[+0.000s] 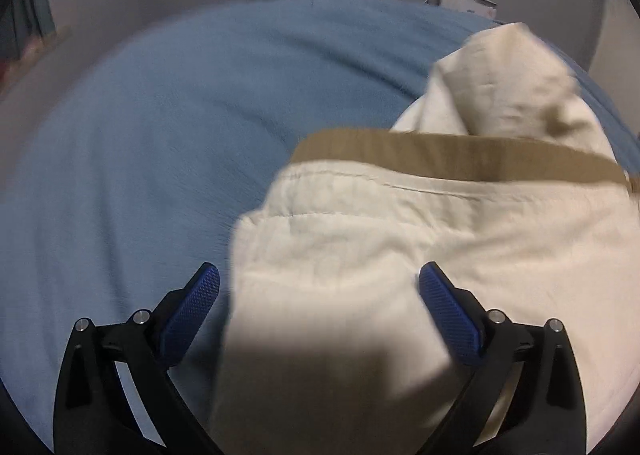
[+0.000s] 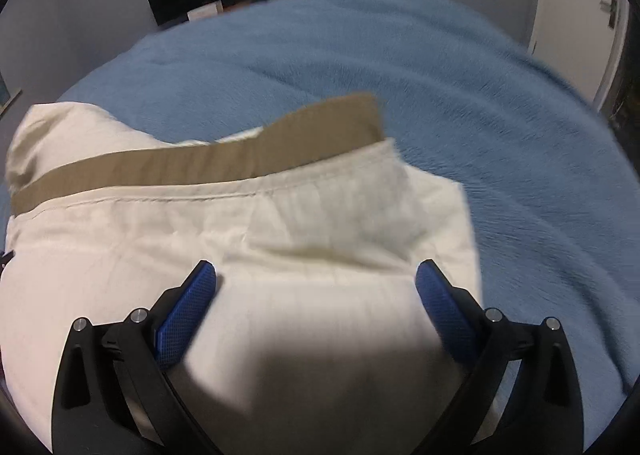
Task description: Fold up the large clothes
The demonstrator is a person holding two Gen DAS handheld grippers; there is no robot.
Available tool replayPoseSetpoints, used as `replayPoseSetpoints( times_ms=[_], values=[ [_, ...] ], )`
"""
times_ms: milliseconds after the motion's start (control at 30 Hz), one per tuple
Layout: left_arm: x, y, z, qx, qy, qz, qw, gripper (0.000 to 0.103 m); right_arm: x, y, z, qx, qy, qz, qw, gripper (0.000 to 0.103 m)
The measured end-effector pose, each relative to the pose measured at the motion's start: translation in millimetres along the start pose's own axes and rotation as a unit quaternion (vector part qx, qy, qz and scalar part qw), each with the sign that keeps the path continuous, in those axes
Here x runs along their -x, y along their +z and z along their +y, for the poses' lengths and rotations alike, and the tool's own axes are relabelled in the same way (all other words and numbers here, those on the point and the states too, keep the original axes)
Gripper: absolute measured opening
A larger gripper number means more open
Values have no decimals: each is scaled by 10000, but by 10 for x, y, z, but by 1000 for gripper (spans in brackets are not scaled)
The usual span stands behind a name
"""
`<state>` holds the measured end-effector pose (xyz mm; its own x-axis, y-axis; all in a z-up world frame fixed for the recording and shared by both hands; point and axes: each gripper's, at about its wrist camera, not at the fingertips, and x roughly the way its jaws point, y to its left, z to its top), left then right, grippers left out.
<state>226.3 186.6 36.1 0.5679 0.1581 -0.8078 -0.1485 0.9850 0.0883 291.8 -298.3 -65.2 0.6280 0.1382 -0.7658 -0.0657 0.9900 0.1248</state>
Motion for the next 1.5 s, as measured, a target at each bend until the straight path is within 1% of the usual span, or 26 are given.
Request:
replayPoseSetpoints(
  times_ms=[67, 100, 133, 200, 267, 333, 367, 400, 433, 467, 500, 567, 600, 667, 733, 800, 933, 1000, 1067, 1200, 1300, 1367, 1433, 1467, 1500],
  values=[
    [279, -97, -73, -163, -133, -234, 9995, 97, 273, -132, 49, 103, 145, -176, 9997, 96],
    [485, -202, -138, -219, -343, -335, 9986, 97, 428, -235, 107, 250, 223, -255, 9991, 96],
    [584, -267, -178, -240, -468, -359, 9980, 97, 564, -349, 168, 419, 250, -286, 9984, 95],
    [801, -450, -323, -257, -806, -338, 9958, 97, 752, -545, 274, 670, 289, -324, 9968, 95],
    [959, -658, -491, -130, -1132, -260, 9931, 96, 967, -750, 367, 799, 378, -420, 9952, 95],
    [1056, -824, -636, -17, -1315, -210, 9911, 97, 1185, -956, 414, 798, 491, -562, 9940, 95],
    [1121, -924, -743, -16, -1366, -208, 9904, 97, 1221, -1002, 441, 823, 525, -604, 9934, 95],
    [1095, -951, -881, -66, -1390, -210, 9900, 96, 1272, -1108, 484, 908, 541, -644, 9923, 95],
    [1142, -1037, -1029, -260, -1380, -214, 9899, 96, 1311, -1195, 489, 990, 545, -639, 9915, 95],
    [1144, -1071, -1033, -380, -1378, -204, 9895, 96, 1284, -1254, 529, 1098, 533, -592, 9908, 95],
    [1145, -1152, -1160, -559, -1337, -141, 9893, 96, 1255, -1301, 552, 1157, 520, -553, 9904, 95],
    [983, -1212, -1294, -730, -1185, 43, 9903, 98, 1153, -1392, 569, 1225, 428, -387, 9908, 95],
    [935, -1267, -1293, -754, -1126, 38, 9908, 98, 1090, -1429, 553, 1198, 409, -280, 9916, 95],
    [861, -1323, -1282, -778, -1131, 47, 9905, 98, 983, -1516, 529, 1179, 413, -63, 9921, 96],
    [765, -1359, -1304, -852, -1119, 204, 9899, 98, 905, -1571, 511, 1285, 373, 15, 9910, 96],
    [685, -1368, -1310, -850, -1114, 249, 9898, 98, 857, -1597, 494, 1298, 363, 85, 9908, 97],
    [729, -1410, -1296, -810, -1091, 86, 9907, 98, 902, -1596, 449, 1263, 354, 14, 9914, 97],
    [767, -1450, -1264, -739, -1087, 58, 9913, 98, 939, -1564, 365, 1186, 200, -61, 9927, 97],
    [834, -1494, -1206, -674, -1023, 47, 9925, 98, 983, -1506, 206, 964, 60, -108, 9953, 97],
    [942, -1517, -1042, -498, -826, 178, 9952, 98, 1060, -1424, -129, 573, -276, -125, 9979, 97],
    [976, -1548, -916, -367, -777, 287, 9959, 98, 1054, -1379, -333, 246, -387, -64, 9989, 97],
    [963, -1550, -814, -226, -763, 357, 9962, 98, 1008, -1354, -458, 76, -400, 8, 9992, 97],
    [923, -1548, -695, 2, -789, 426, 9960, 98, 951, -1366, -554, -104, -321, 72, 9994, 97],
    [883, -1556, -652, 117, -869, 467, 9951, 98, 927, -1378, -557, -149, -279, 85, 9995, 97],
    [861, -1568, -647, 112, -879, 492, 9948, 98, 909, -1388, -559, -154, -269, 92, 9995, 97]
  ],
)
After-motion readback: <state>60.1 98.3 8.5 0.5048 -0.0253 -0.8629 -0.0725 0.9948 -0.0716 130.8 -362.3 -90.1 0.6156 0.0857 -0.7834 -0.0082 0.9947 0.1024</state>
